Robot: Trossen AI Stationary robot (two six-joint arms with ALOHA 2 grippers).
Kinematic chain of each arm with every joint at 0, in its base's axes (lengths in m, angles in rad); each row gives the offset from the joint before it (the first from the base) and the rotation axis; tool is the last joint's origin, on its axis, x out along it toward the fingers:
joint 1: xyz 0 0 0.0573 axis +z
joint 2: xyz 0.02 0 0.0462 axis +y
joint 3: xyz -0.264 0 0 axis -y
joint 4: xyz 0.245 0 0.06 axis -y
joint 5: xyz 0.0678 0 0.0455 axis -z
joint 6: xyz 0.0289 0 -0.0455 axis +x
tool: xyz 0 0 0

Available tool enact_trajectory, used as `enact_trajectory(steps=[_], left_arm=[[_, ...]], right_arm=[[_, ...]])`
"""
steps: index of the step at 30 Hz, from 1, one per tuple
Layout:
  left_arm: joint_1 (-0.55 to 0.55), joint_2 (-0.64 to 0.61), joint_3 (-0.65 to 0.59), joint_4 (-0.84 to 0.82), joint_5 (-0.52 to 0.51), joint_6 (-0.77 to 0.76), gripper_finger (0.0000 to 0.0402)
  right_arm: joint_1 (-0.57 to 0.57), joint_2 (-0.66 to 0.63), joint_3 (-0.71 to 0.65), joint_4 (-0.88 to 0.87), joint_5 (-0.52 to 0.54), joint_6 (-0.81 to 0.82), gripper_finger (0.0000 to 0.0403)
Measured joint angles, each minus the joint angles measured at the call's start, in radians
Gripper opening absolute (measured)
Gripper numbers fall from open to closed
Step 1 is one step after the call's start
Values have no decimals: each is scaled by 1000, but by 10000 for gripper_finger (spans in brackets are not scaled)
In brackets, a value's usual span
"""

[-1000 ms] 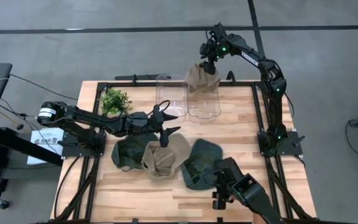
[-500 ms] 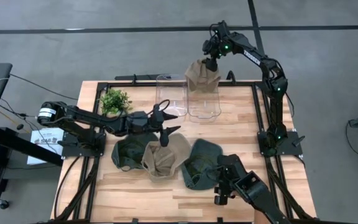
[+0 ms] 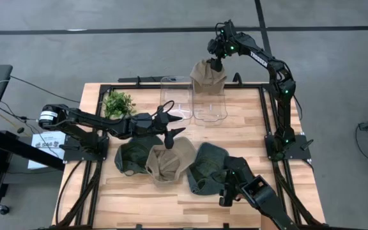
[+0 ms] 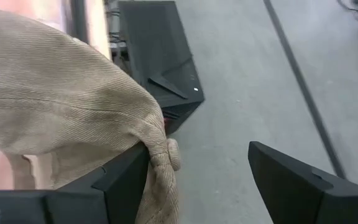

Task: Pick & Place hat
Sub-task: Put the right brown cap into the right transparent bin

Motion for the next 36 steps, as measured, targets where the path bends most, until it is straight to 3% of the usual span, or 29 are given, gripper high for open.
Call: enact_trajectory(steps=[16, 22, 36], left_arm=[[18, 0, 0, -14, 0, 0, 232], [18, 0, 0, -14, 0, 0, 232], [19, 0, 0, -14, 0, 0, 232]], right_arm=[[0, 0, 0, 84, 50, -19, 277], [9, 0, 0, 85, 130, -61, 277], [28, 0, 0, 24, 154, -61, 277]])
